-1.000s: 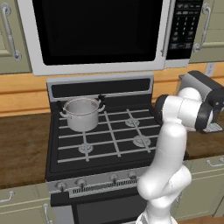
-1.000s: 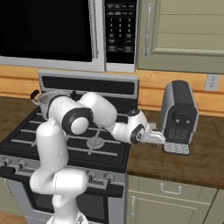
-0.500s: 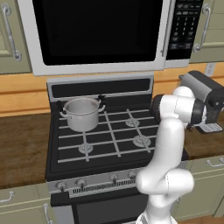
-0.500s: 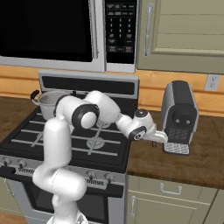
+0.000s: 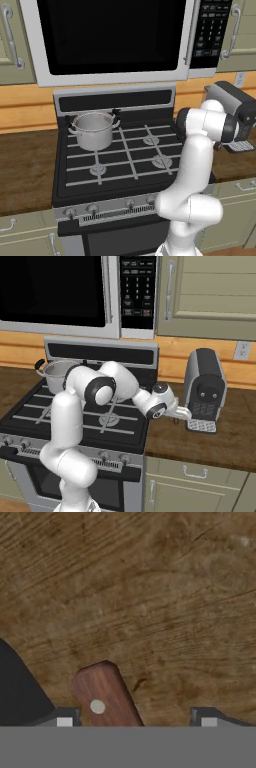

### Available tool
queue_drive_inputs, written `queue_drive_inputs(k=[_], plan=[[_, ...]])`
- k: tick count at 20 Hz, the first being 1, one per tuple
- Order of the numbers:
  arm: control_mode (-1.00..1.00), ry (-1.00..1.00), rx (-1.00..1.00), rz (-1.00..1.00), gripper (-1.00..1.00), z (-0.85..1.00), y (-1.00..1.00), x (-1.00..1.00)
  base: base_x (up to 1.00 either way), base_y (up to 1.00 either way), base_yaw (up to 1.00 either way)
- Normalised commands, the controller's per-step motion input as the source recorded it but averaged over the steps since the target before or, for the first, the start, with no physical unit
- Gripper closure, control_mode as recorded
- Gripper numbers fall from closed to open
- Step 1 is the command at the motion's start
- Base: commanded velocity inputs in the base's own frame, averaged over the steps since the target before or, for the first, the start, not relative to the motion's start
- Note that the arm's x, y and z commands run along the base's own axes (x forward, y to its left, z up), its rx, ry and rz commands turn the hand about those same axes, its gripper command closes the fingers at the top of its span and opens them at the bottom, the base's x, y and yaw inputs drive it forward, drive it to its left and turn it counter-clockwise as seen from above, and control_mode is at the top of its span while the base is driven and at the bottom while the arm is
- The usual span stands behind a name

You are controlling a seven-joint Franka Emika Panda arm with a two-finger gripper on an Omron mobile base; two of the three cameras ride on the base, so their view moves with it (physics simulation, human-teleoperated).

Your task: Put the carrot and mushroom in the pot. Retrieve the spatula and lightly stir the vegetables in the pot.

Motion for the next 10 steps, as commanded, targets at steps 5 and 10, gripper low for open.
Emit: queue_drive_inputs(k=[5, 10], plan=[[-1.0, 0.22, 0.16, 0.18, -1.0, -0.17, 0.27, 0.12, 0.0, 0.0, 0.0], [-1.0, 0.19, 0.16, 0.22, -1.0, -0.04, 0.56, 0.02, 0.0, 0.0, 0.0]])
